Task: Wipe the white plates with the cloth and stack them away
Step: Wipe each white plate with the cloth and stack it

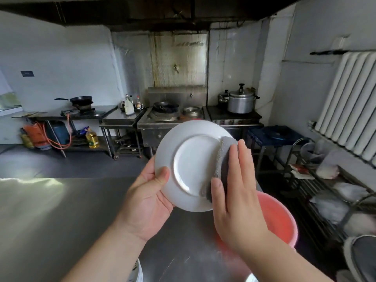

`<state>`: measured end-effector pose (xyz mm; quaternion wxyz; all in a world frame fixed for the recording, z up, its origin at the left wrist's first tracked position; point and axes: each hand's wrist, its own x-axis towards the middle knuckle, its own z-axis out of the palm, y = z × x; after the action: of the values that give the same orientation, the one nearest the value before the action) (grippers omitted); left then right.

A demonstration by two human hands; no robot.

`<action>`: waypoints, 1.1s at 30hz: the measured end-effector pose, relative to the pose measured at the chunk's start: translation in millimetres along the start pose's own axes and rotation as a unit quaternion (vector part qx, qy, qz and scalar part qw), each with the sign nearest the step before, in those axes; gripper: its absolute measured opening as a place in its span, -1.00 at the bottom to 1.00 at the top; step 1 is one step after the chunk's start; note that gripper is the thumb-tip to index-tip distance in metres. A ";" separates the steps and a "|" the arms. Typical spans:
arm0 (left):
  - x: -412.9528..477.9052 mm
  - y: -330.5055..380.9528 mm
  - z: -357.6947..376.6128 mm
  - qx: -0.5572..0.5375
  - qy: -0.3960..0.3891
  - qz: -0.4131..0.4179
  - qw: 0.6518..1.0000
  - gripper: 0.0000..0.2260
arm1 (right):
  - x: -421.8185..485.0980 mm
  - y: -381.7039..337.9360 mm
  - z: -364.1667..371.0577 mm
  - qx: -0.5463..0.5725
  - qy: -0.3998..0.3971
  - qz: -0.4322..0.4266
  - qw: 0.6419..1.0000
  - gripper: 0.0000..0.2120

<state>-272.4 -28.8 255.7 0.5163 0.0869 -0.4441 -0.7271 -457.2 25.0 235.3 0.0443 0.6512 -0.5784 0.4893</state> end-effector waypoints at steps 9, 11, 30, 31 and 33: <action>6.3 -4.0 4.4 -0.004 -0.009 -0.006 1.000 -0.54 | 50.5 15.6 -25.3 -0.006 -0.016 -0.064 0.998 -0.43; 7.9 -8.1 5.7 -0.034 0.011 0.002 0.999 -0.55 | 17.2 11.7 -6.1 0.035 0.012 -0.002 0.999 -0.40; 39.1 -40.3 51.5 -0.097 0.120 0.019 0.988 -0.55 | 24.9 9.7 9.3 0.019 0.059 0.056 0.997 -0.41; 40.1 -37.4 51.7 -0.098 0.103 0.033 0.989 -0.54 | 39.2 14.5 0.5 0.032 0.062 0.064 0.996 -0.42; 41.3 -33.5 51.8 -0.102 0.080 0.048 0.990 -0.55 | 57.7 20.6 -10.4 0.064 0.082 0.077 0.992 -0.42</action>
<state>-343.9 -31.8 275.3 0.5908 0.0707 -0.3286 -0.7335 -488.3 -16.2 270.0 0.0121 0.5638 -0.5889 0.5789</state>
